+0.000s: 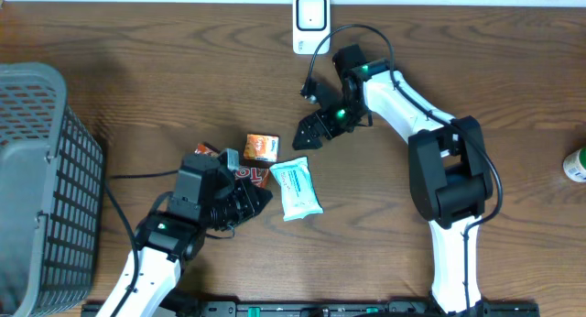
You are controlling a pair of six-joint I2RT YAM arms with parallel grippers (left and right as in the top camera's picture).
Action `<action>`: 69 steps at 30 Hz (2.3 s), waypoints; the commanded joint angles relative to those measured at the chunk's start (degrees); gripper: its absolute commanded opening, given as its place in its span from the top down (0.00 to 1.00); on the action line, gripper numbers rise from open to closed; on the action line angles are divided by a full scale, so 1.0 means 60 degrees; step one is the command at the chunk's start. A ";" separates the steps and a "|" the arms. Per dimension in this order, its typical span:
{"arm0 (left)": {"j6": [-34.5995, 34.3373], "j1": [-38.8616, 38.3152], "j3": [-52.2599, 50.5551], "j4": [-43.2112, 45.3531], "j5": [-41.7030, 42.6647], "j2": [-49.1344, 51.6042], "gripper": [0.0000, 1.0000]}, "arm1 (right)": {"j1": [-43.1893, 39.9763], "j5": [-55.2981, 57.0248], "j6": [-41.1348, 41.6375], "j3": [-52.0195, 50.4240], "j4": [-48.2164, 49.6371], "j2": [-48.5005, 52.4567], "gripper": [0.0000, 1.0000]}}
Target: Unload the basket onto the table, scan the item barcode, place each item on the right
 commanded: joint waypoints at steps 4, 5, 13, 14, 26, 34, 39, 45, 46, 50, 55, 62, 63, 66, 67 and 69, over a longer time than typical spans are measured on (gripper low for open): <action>-0.1027 -0.0379 -0.0280 0.0142 -0.0801 0.0240 0.93 | 0.0080 -0.1435 -0.1093 -0.0113 -0.0350 0.1286 0.01; -0.1122 -0.0430 -0.0317 0.0299 -0.0867 0.0379 0.93 | 0.0106 -0.1435 -0.1155 -0.0113 -0.0437 0.1384 0.01; -0.1636 -0.1137 -0.0361 0.2353 -0.0856 0.2310 0.93 | 0.0368 -0.0809 -0.1825 -0.0117 -0.1290 0.1632 0.05; -0.1636 -0.1191 -0.0361 0.2510 -0.0860 0.2539 0.93 | 0.0393 -0.0652 -0.1829 -0.0117 -0.1348 0.1632 0.06; -0.1701 -0.1249 -0.0361 0.2670 -0.0616 0.4109 0.93 | 0.0401 0.0663 -0.2371 -0.0998 -0.1249 0.1632 0.39; -0.1701 -0.1249 -0.0361 0.2772 -0.1024 0.4109 0.93 | 0.0404 0.0780 -0.2397 -0.1370 -0.1151 0.1632 0.99; -0.1701 -0.1249 -0.0361 0.2772 -0.1228 0.4113 0.93 | 0.0463 0.0397 -0.2397 -0.1362 -0.1235 0.1632 0.99; -0.1694 -0.1253 -0.0361 0.2772 -0.1231 0.4113 0.93 | 0.0342 -0.0055 -0.1723 -0.0769 -0.1614 0.1610 0.99; -0.1694 -0.1253 -0.0361 0.2772 -0.1231 0.4109 0.93 | 0.0288 -0.0076 -0.1650 -0.0601 -0.1738 0.1585 0.98; -0.1701 -0.1249 -0.0361 0.2772 -0.1224 0.4109 0.89 | 0.0073 -0.0080 -0.1639 -0.0004 -0.2266 0.1311 0.98; -0.1698 -0.1242 -0.0357 0.2845 -0.1228 0.4109 0.76 | -0.0175 -0.0084 -0.1588 0.0168 -0.2335 0.0412 0.98; -0.1694 -0.1242 -0.0357 0.3428 -0.1235 0.4109 0.62 | -0.0208 0.2167 -0.0149 0.0168 -0.2087 -0.0852 0.98; -0.1694 -0.1242 -0.0357 0.3464 -0.1235 0.4109 0.62 | -0.0204 0.2743 0.0113 0.0168 -0.2036 -0.1013 0.98; -0.1694 -0.1235 -0.0357 0.3537 -0.1341 0.4109 0.61 | -0.0204 0.4535 0.0495 0.0168 -0.2004 -0.1683 0.98; -0.1694 -0.1231 -0.0357 0.3559 -0.1337 0.4109 0.61 | -0.0200 0.5151 0.0732 0.0168 -0.1996 -0.1851 0.98; -0.1687 -0.1231 -0.0357 0.3657 -0.1341 0.4109 0.61 | -0.0200 0.6575 0.1359 0.0168 -0.2022 -0.2237 0.98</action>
